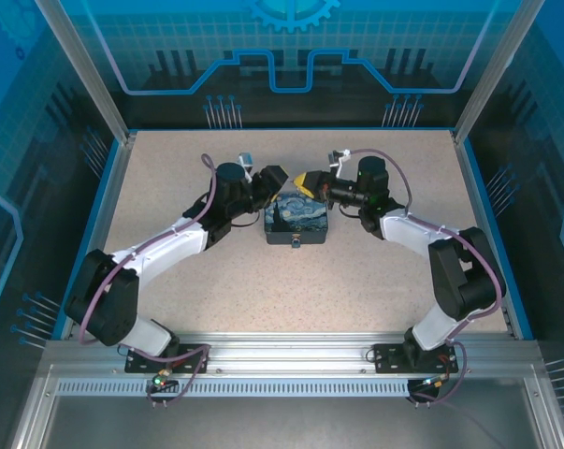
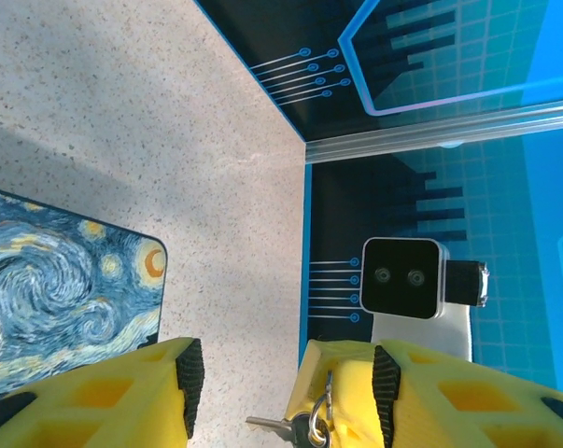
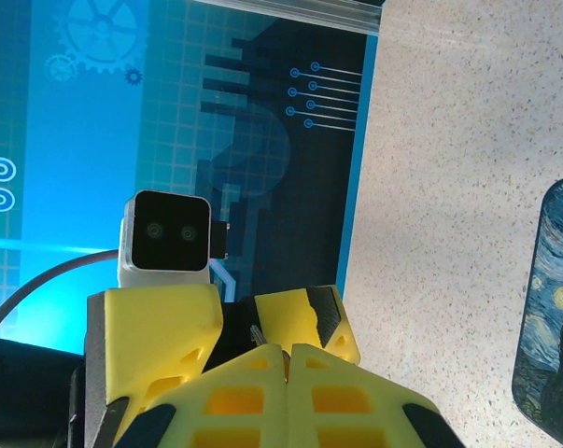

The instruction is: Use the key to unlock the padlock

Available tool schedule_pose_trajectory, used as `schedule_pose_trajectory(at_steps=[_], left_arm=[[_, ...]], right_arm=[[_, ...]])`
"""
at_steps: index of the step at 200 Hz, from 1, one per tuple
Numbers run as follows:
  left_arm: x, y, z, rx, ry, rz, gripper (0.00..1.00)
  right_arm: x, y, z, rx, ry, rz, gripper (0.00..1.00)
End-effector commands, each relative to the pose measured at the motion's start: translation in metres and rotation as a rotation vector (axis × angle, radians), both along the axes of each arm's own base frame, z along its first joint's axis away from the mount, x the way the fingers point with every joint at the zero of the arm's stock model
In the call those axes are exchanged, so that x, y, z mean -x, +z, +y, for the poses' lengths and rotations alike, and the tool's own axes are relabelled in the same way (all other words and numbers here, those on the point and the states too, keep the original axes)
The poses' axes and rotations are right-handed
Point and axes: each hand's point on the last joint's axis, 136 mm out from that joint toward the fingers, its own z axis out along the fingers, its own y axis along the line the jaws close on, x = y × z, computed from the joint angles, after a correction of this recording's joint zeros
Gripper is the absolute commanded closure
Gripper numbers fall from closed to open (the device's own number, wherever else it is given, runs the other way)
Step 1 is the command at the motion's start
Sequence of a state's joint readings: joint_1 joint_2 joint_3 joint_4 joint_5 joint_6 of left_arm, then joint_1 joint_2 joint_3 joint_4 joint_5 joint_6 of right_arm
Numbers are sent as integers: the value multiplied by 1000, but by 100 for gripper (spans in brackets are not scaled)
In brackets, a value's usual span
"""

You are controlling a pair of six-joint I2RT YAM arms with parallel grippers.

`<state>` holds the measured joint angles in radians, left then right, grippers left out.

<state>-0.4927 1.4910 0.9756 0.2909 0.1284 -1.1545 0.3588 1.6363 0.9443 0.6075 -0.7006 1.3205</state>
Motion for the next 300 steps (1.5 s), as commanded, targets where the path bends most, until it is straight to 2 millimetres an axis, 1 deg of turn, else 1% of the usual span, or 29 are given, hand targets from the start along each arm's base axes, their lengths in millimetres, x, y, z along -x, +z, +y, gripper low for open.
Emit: schedule_pose_trajectory(at_steps=[1,25,40,50,71,76,79,86,93,101,114,127,152,172,210,241,277,300], left_arm=[[4,12,3,-12,-17,-35,47],[17,11,12,-43,-16,-50,45],[31,6,17,-77,-36,-56,43],[42,-2,20,-103,-66,-59,41],[68,-16,20,-176,-150,-86,30],[75,-20,18,-197,-180,-92,26],[79,-21,16,-211,-202,-101,24],[88,-27,9,-248,-262,-111,21],[98,-37,3,-311,-308,-94,15],[109,-49,-5,-397,-366,-80,12],[123,-71,-17,-506,-448,-77,10],[132,-89,-27,-544,-492,-88,9],[135,-122,-35,-558,-536,-79,10],[135,-140,-41,-581,-561,-114,10],[128,-159,-48,-615,-574,-186,9],[119,-177,-48,-666,-551,-208,9],[104,-195,-48,-726,-500,-240,10],[94,-200,-48,-768,-448,-277,9]], right_arm=[[5,6,-5,31,10,-22,100],[8,-4,-13,86,-9,-9,100],[7,-9,-22,117,-33,2,100],[4,-12,-28,134,-47,9,100],[-5,-20,-44,170,-78,28,100],[-8,-20,-46,175,-83,19,100],[-8,-25,-48,186,-82,41,100],[-11,-29,-51,197,-86,52,100],[-13,-32,-52,204,-85,58,100],[-15,-37,-52,212,-81,66,100],[-19,-43,-50,226,-70,71,100],[-22,-50,-50,240,-67,84,100],[-25,-67,-51,265,-66,115,100],[-29,-76,-53,276,-71,137,100],[-35,-92,-55,292,-83,178,100],[-40,-101,-55,293,-89,200,100],[-42,-106,-54,291,-86,216,100],[-41,-105,-53,291,-82,218,100]])
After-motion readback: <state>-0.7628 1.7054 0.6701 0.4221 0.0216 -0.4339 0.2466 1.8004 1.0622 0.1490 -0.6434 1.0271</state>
